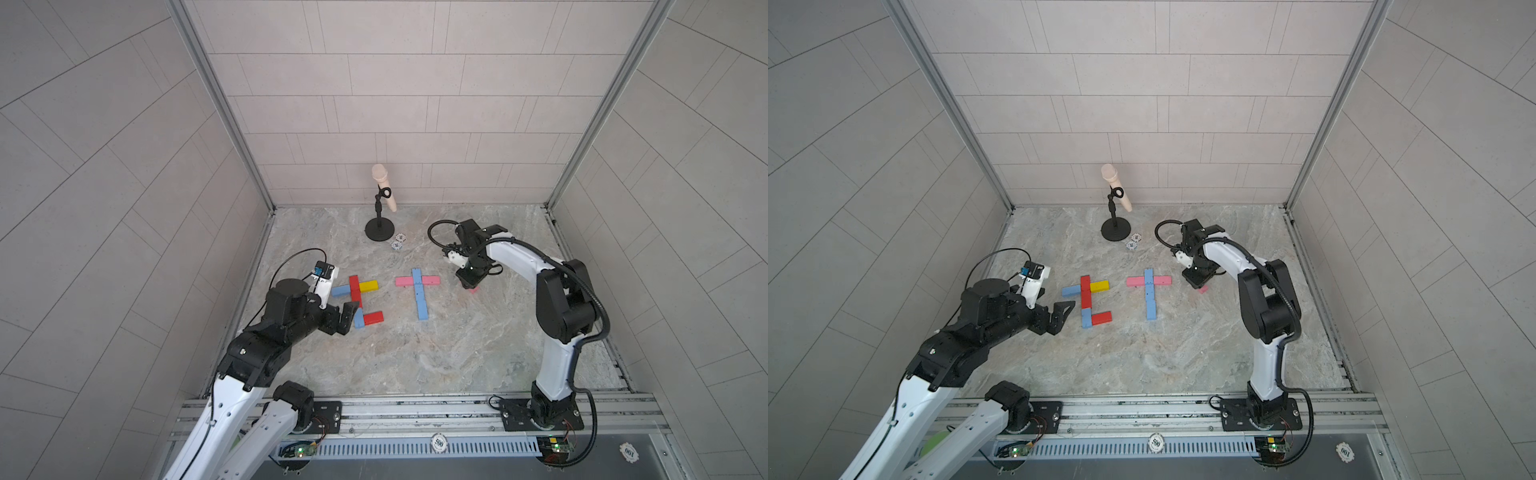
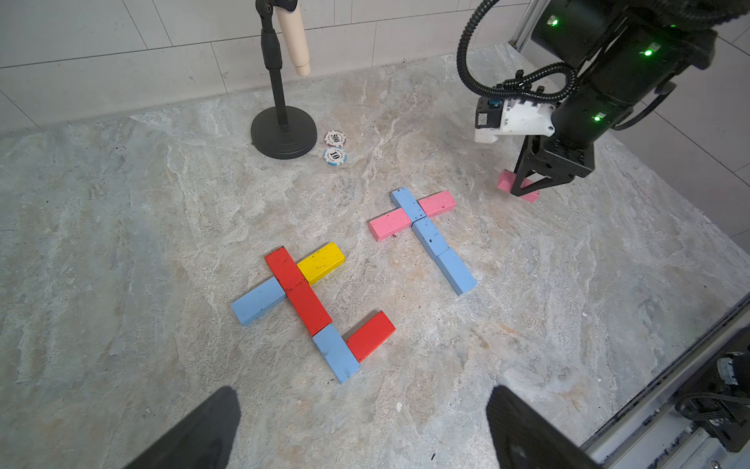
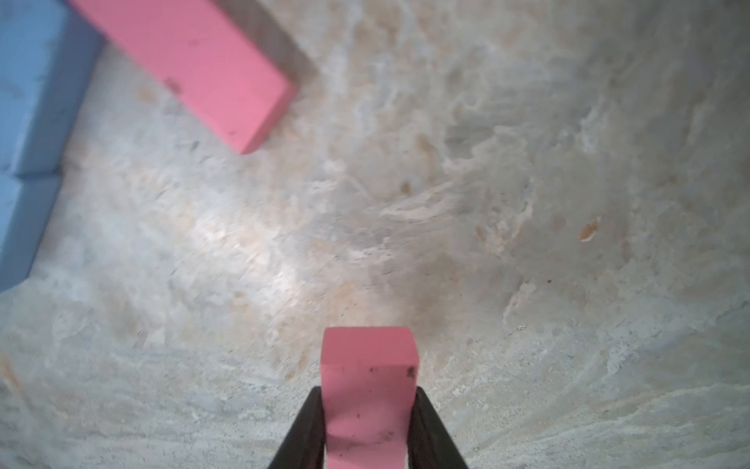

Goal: Assemble the letter t with building blocks
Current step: Pick up the building block from the center of the board, then assemble the building block at the center of the board.

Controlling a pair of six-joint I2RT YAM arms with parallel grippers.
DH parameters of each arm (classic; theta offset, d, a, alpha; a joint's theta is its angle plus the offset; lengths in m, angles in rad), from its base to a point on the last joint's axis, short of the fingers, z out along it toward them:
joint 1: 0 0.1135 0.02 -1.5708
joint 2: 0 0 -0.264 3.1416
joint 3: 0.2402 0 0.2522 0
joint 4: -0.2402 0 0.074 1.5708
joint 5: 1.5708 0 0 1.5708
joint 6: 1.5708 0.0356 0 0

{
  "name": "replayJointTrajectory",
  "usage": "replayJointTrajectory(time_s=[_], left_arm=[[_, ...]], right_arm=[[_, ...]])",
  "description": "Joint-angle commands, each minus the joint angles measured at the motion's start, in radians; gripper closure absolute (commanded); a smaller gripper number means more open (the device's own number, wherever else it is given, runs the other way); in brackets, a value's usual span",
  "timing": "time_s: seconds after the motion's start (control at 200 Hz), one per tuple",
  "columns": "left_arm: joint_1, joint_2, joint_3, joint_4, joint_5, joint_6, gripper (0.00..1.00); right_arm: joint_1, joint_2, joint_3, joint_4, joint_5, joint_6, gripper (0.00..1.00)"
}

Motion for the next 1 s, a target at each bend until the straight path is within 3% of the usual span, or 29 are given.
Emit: replayJointTrajectory(time_s=[0.0, 0.13, 0.345, 0.996], left_arm=[[-0.004, -0.010, 0.004, 0.008, 0.011, 0.015, 0.00], [-0.004, -0.029, -0.006, 0.005, 0.011, 0.018, 0.00], [-0.004, -0.061, -0.015, -0.014, 0.007, 0.020, 0.00], [-0.004, -0.112, -0.024, -0.045, -0.011, 0.005, 0.00]], right_arm=[[0.058, -0.082, -0.081, 0.022, -0.041, -0.205, 0.84], [0.114, -0.119, -0.125, 0.001, -0.035, -0.348, 0.87], [0.205, -0.094, -0.109, -0.015, 0.030, -0.425, 0.88], [0.361, 0.051, -0.014, 0.010, 0.077, -0.481, 0.86]])
